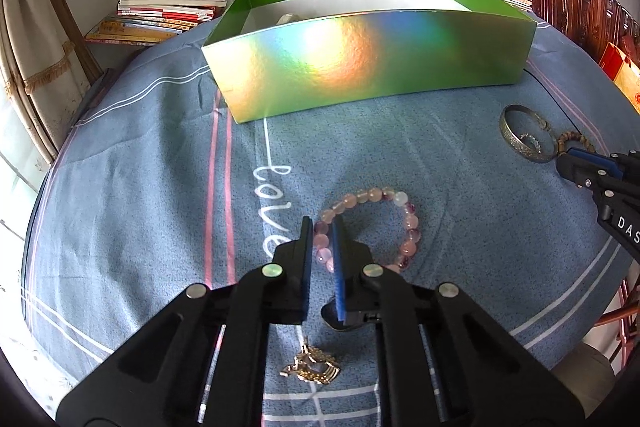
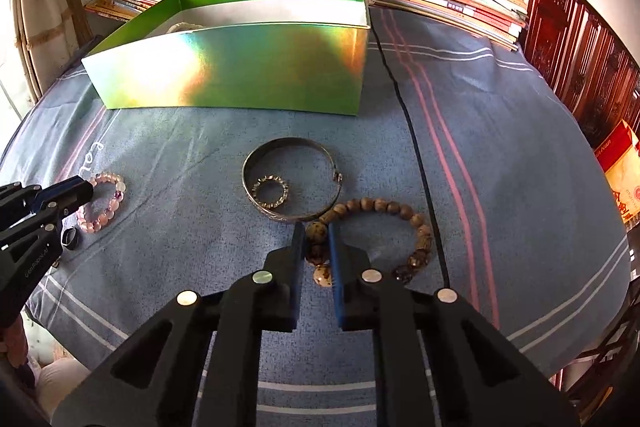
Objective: Organize jewelry
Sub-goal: 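Close right tool on the dark bead bracelet while left tool grasps the pink bead bracelet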
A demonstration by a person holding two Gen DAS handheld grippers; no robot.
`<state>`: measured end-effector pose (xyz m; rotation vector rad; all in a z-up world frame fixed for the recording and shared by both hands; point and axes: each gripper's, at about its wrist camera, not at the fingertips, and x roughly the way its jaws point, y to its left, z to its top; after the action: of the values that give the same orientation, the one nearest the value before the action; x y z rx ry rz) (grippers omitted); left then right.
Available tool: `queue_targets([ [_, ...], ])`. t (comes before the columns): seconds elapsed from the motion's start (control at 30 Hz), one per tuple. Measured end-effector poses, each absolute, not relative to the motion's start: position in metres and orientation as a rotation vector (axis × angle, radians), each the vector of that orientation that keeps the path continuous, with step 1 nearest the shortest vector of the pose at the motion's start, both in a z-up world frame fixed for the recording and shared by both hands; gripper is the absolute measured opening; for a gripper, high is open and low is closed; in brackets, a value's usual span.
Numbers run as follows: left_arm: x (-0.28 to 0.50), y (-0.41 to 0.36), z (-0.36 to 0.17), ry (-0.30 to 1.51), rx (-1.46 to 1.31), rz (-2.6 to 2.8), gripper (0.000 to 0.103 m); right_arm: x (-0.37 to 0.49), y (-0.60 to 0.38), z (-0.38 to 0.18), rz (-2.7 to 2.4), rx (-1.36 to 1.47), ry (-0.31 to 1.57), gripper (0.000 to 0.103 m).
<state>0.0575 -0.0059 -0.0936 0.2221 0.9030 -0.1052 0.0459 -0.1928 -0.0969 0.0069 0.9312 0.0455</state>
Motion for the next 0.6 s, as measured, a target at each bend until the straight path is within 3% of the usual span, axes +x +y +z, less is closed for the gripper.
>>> queue_targets([
  [0.6,0.060,0.018,-0.091,0.930,0.104,-0.077,0.008,0.043,-0.201,-0.097,-0.006,0.061,0.926,0.013],
])
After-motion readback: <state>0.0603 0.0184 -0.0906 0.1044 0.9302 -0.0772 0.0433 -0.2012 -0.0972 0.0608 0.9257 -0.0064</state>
